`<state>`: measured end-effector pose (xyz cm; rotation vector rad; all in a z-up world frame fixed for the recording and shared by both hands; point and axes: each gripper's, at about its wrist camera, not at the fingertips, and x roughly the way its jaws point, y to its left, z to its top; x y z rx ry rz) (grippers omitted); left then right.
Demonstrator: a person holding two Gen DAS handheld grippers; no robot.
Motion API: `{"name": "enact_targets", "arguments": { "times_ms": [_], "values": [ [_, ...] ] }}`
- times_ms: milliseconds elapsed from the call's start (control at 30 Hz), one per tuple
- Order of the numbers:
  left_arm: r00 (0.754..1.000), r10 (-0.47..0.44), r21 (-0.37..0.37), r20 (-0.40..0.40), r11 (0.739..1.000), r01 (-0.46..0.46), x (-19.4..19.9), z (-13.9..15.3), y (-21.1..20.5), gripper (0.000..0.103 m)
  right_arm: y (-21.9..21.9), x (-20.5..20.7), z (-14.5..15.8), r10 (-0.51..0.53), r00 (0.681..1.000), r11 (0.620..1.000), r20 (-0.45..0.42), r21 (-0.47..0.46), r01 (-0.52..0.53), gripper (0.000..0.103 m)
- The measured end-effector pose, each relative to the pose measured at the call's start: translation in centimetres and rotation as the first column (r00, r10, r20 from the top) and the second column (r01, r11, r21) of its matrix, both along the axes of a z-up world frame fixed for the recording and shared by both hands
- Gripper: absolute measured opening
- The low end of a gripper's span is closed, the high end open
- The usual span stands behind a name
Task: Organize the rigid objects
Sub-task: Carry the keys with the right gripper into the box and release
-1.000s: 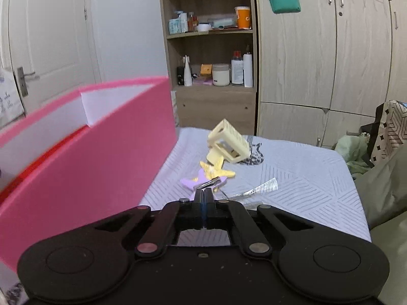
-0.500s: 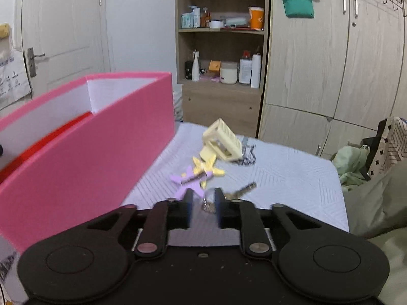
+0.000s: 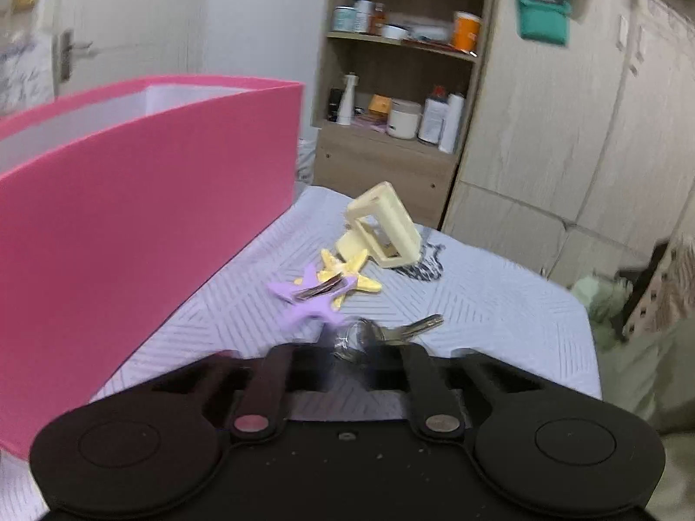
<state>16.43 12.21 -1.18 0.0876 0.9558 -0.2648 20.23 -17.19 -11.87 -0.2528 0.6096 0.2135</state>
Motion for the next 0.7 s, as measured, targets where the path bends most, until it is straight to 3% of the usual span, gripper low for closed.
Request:
{"name": "enact_targets", "arguments": {
  "times_ms": [100,233,467,700],
  "values": [
    [1.000,0.000,0.001,-0.001,1.000,0.000,0.0,0.0,-0.1,0.026,0.3,-1.3,0.8,0.040,0.998,0.999,0.045,0.019,-0.040,0.004],
    [1.000,0.002,-0.001,-0.001,1.000,-0.002,0.0,0.0,-0.1,0.026,-0.2,-2.3,2.1,0.002,0.997,0.998,0.072,0.060,-0.007,0.004],
    [1.000,0.010,-0.014,0.001,1.000,-0.010,0.0,-0.1,0.1,0.026,-1.8,-3.3,5.5,-0.070,0.994,0.977,0.081,0.205,0.052,0.004],
    [1.000,0.018,-0.030,-0.002,0.999,-0.018,0.0,-0.1,0.4,0.026,-2.0,-3.7,9.2,-0.054,0.992,0.943,0.117,0.332,0.012,0.004]
  ]
}}
